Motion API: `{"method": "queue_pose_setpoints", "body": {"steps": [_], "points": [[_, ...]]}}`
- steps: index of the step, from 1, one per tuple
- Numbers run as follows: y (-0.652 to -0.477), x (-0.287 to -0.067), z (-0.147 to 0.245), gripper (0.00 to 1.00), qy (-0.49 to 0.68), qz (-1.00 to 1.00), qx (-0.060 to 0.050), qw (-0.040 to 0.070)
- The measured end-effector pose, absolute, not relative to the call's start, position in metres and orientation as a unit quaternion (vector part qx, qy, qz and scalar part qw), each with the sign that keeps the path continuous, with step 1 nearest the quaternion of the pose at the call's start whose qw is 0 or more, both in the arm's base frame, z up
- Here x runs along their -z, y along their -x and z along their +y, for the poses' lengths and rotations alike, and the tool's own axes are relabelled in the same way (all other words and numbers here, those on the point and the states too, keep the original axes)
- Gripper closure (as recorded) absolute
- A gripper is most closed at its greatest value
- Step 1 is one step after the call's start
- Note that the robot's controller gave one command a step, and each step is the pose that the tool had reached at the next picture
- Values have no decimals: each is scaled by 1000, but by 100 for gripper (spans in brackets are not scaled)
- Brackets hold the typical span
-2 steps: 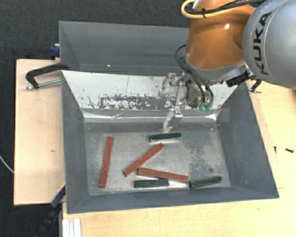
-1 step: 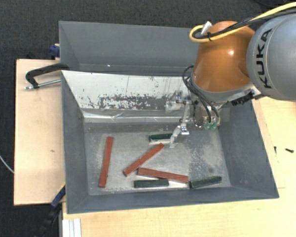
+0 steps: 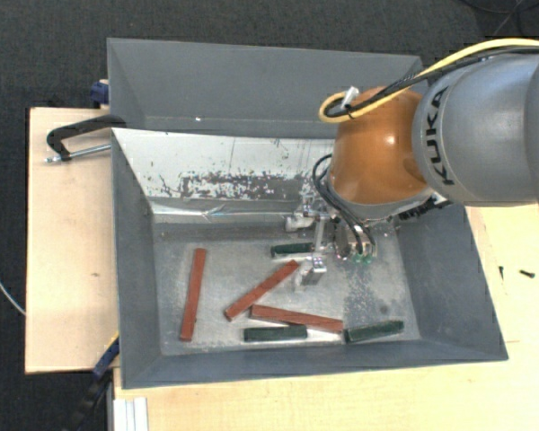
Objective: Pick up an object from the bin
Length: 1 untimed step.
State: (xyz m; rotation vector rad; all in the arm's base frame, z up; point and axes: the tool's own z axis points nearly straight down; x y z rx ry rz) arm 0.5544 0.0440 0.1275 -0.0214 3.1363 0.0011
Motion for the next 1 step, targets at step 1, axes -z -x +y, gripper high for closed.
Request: {"method": "queue_pose_setpoints", "body": {"steps": [1], "points": [[-571, -78, 42, 100, 33, 999, -1, 1]]}}
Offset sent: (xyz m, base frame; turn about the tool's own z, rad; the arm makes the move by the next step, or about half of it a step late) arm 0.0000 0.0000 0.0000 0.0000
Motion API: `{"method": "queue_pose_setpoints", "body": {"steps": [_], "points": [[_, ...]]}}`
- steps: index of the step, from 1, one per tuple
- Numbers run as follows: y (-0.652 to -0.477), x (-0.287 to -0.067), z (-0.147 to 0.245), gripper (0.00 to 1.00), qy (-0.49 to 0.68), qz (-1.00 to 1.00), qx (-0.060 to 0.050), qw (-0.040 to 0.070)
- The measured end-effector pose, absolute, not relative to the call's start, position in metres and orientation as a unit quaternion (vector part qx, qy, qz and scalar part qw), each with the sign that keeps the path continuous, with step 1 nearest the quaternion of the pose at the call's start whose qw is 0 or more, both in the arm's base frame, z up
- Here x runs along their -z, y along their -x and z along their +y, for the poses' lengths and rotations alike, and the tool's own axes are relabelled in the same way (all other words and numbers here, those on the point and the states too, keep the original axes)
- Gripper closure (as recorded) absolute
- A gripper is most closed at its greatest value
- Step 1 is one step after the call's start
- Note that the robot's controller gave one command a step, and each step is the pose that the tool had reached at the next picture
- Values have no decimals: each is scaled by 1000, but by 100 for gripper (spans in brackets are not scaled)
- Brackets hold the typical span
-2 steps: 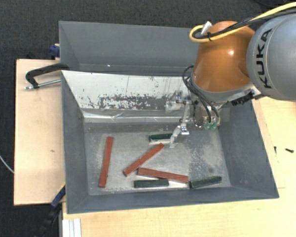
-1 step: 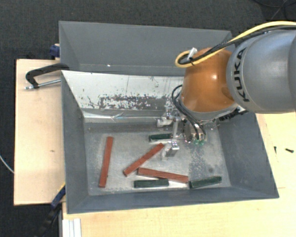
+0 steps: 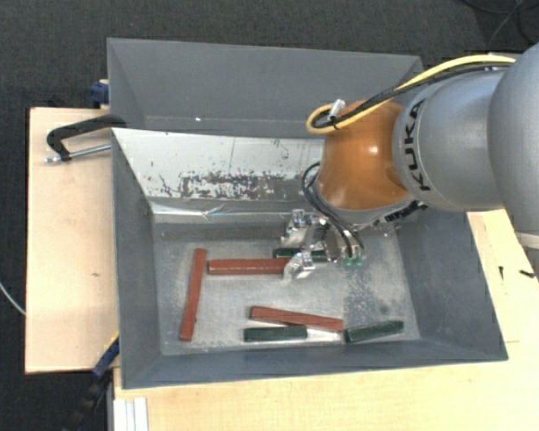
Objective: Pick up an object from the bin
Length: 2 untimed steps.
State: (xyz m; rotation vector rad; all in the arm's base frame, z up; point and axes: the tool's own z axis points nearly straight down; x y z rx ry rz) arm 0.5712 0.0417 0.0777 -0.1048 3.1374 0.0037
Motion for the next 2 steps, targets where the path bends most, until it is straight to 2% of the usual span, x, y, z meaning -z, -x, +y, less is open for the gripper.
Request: {"method": "queue_pose_setpoints", "body": {"steps": [1, 2], "points": [[-571, -78, 42, 100, 33, 999, -1, 1], [-579, -258, 42, 100, 64, 998, 0, 7]]}}
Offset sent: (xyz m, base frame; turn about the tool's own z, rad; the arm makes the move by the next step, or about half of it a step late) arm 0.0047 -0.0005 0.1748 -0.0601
